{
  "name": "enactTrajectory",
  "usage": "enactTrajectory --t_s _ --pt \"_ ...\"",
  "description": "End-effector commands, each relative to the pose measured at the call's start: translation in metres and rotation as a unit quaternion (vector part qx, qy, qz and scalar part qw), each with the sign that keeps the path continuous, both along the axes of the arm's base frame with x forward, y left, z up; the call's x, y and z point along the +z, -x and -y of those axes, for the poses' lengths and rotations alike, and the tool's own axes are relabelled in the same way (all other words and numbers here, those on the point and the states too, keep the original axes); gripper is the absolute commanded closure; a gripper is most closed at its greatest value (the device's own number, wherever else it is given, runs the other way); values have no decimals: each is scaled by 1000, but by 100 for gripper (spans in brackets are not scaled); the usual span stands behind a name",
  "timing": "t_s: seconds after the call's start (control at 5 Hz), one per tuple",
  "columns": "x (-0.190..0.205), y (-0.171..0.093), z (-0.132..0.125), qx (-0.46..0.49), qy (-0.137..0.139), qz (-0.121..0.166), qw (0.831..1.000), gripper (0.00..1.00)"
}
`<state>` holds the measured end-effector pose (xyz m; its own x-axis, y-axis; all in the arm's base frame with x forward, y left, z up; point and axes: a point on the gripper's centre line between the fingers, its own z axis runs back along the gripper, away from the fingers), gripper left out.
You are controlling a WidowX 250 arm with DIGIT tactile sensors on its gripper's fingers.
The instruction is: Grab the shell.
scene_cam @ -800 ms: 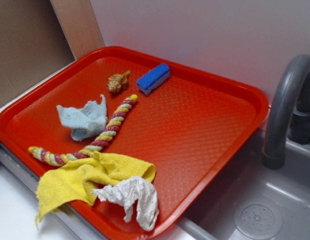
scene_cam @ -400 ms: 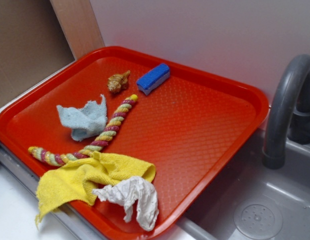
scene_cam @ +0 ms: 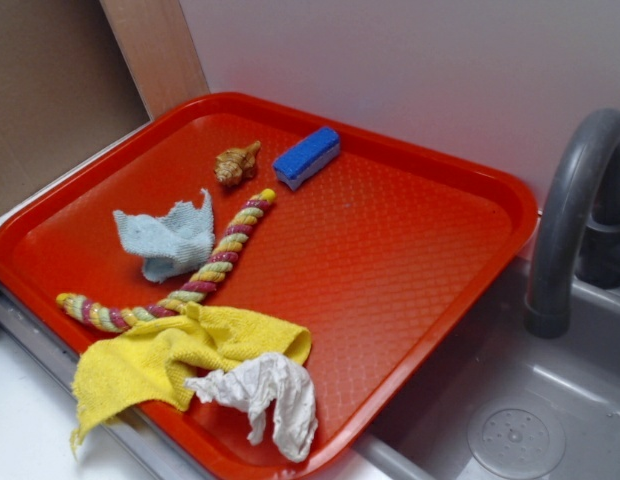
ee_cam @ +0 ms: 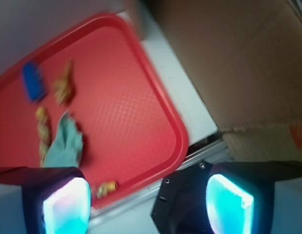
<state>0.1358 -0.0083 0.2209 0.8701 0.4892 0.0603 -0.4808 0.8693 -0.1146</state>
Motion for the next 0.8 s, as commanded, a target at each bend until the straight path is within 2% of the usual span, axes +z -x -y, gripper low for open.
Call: enactTrajectory --t_s 0.0,0.2,0.4,0.6 --pt "-15 -44 22 185 15 63 981 0" --pt "-32 -78 43 155 7 82 985 0" --pt "-54 -111 59 125 5 71 990 0" --pt "-85 -140 78 93 24 60 994 0"
